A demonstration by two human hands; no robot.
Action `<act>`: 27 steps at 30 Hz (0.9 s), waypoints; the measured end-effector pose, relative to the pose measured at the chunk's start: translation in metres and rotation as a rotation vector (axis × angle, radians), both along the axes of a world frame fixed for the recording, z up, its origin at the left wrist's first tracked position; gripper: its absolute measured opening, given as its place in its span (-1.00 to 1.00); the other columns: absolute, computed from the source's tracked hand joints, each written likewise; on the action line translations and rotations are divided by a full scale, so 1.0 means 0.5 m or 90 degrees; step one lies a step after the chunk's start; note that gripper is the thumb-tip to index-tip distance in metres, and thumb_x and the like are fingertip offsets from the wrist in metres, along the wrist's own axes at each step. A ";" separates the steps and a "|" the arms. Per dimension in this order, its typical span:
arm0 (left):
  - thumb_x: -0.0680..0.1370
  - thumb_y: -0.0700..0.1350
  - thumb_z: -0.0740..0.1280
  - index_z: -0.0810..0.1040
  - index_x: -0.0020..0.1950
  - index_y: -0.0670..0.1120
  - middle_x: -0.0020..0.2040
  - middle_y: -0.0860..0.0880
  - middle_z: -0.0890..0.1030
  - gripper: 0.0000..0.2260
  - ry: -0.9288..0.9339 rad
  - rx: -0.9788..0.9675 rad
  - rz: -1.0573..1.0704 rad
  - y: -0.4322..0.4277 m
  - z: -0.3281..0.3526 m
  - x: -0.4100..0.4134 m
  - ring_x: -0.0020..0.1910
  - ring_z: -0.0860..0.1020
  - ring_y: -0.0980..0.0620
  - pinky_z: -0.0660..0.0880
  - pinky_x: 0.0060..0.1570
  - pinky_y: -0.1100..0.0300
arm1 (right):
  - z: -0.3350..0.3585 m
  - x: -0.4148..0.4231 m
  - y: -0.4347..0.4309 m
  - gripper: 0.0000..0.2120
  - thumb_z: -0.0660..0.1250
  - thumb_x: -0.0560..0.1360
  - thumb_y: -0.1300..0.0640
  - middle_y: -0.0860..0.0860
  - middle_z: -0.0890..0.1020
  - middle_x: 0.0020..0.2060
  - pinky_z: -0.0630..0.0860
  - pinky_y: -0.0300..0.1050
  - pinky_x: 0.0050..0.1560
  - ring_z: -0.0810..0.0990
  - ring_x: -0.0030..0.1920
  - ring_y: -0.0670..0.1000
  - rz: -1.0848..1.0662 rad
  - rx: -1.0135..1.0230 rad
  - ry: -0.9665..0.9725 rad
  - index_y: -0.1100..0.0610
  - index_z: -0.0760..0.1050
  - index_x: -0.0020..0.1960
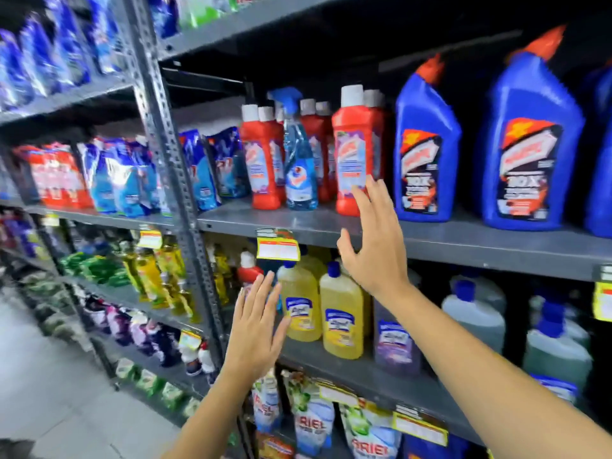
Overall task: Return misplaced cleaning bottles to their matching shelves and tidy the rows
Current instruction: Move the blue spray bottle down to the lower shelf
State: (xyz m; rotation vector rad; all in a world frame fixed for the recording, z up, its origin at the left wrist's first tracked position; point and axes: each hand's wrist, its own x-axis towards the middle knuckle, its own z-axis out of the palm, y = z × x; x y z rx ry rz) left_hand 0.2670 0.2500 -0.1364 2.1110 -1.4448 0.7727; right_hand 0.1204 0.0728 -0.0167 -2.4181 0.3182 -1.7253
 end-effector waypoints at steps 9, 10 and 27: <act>0.63 -0.02 0.11 0.42 0.37 -0.17 0.49 -0.17 0.29 -0.62 -0.015 -0.009 -0.015 0.005 0.106 0.193 0.47 0.25 -0.12 0.16 0.44 -0.18 | 0.073 0.200 -0.024 -0.39 0.29 0.47 0.19 0.18 0.24 0.52 0.12 0.03 0.52 0.17 0.53 0.18 -0.012 0.039 0.038 0.20 0.24 0.49; 0.63 -0.04 0.14 0.42 0.37 -0.18 0.49 -0.17 0.29 -0.63 -0.015 -0.020 -0.014 -0.005 0.119 0.214 0.46 0.26 -0.12 0.16 0.44 -0.16 | 0.085 0.220 -0.031 -0.39 0.29 0.47 0.19 0.17 0.24 0.52 0.11 0.02 0.52 0.17 0.53 0.18 -0.010 0.037 0.035 0.19 0.23 0.49; 0.61 0.07 0.09 0.46 0.35 -0.12 0.43 -0.10 0.41 -0.58 -0.076 -0.060 -0.088 -0.127 0.191 0.476 0.45 0.30 -0.04 0.20 0.43 -0.05 | 0.227 0.470 -0.163 -0.22 0.44 0.34 0.05 0.12 0.37 0.34 0.39 -0.13 0.13 0.47 0.24 0.07 0.033 0.277 -0.030 0.08 0.16 0.47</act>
